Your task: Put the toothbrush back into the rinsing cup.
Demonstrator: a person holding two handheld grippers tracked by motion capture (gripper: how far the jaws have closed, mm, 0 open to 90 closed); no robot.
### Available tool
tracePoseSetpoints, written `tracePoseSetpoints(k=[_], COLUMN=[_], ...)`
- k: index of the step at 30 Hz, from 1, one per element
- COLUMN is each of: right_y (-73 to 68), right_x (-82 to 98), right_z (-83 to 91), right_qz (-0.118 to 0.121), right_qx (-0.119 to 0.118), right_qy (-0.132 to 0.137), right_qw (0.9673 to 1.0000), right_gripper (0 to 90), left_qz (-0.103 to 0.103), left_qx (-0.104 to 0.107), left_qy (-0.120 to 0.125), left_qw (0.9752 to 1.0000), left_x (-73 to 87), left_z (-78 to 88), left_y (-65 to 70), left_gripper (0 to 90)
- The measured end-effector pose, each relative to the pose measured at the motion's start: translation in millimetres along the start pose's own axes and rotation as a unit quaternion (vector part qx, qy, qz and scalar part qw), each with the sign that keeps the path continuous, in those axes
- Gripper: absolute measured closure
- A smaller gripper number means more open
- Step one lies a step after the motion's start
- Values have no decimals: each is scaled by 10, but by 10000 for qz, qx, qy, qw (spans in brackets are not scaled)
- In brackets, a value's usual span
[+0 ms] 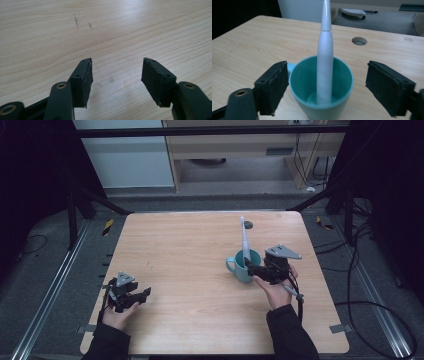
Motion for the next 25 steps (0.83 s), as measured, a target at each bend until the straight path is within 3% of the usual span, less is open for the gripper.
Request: tracePoseSetpoints(k=[7,10,12,21,25], right_y=[79,169,280,511,626], right_x=[292,444,585,856,944], right_z=[291,406,486,578,633], right_qz=[56,32,-111,-26,-152], right_qx=[36,98,143,450,596], right_qy=[-175,-251,-288,-681,-781], right_qw=[9998,9996,9994,9967,9950], right_gripper=[127,124,120,100,98], left_qz=[16,25,13,-13,-7], left_qx=[0,3,15,17,-6], left_qy=[3,-15,-25,-75,-98], left_qw=[10000,10000,10000,10000,10000], left_x=[4,10,19,51,64], left_z=[-1,-4,1,-16,-28], left_y=[-3,1,4,-8,-29], left_gripper=[400,393,386,364,355])
Point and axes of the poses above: each handheld gripper's, and its own axes: z roughly backward along the jaws, x roughly out of its underside, y roughly to its right, the point moved 9 cm from there along -z, roughly forward along the jaws, and after that the axes turned 12 degrees about -x, right-handed, at the moved point
